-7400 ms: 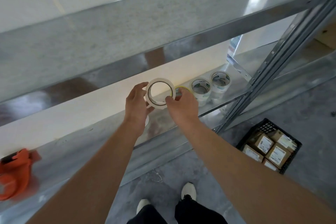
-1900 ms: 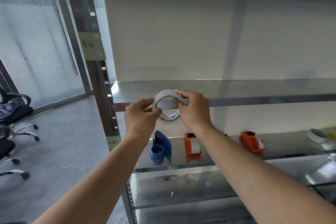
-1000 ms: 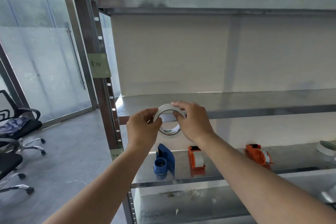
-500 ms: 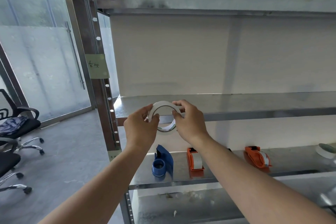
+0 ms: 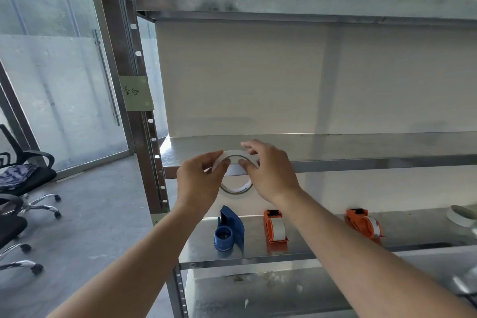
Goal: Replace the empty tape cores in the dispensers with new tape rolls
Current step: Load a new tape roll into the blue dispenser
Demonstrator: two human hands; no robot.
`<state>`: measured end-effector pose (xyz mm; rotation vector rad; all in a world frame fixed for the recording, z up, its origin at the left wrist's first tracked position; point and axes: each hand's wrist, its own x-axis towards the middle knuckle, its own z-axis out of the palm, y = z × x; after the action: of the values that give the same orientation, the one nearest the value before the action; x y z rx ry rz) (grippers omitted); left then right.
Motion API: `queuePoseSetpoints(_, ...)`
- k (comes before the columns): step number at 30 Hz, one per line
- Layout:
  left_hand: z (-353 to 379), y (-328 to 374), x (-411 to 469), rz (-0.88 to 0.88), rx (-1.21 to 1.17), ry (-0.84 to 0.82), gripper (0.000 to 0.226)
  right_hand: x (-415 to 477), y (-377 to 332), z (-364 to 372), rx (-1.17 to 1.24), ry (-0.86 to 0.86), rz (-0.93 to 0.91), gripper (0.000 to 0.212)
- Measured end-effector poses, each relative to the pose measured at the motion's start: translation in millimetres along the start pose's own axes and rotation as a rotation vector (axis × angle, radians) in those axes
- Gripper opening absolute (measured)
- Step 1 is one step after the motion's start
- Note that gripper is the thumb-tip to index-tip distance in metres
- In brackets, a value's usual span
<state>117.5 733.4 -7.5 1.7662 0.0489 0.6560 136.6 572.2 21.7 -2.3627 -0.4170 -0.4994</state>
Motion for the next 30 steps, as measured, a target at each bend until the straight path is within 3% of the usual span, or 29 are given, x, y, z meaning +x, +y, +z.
queuePoseSetpoints(7,-1,3,-2,0.027,0.006,-0.026,0.034,-3,-1,4,0.027,0.046,-0.068,0.036)
queuePoseSetpoints(16,-2,-4,-17,-0.048,-0.210,-0.091,0.031,-17,6,15,0.154,0.140,-0.048,0.038)
queuePoseSetpoints(22,-5,-8,-18,-0.057,-0.185,-0.107,0.026,-13,11,10,0.151,0.061,-0.054,0.035)
queuePoseSetpoints(25,-6,-12,-20,-0.033,-0.145,-0.112,0.030,-12,10,5,0.160,0.005,-0.045,0.043)
queuePoseSetpoints(30,-5,-12,-22,0.024,-0.090,-0.140,0.034,-12,9,3,0.174,0.089,-0.012,0.043)
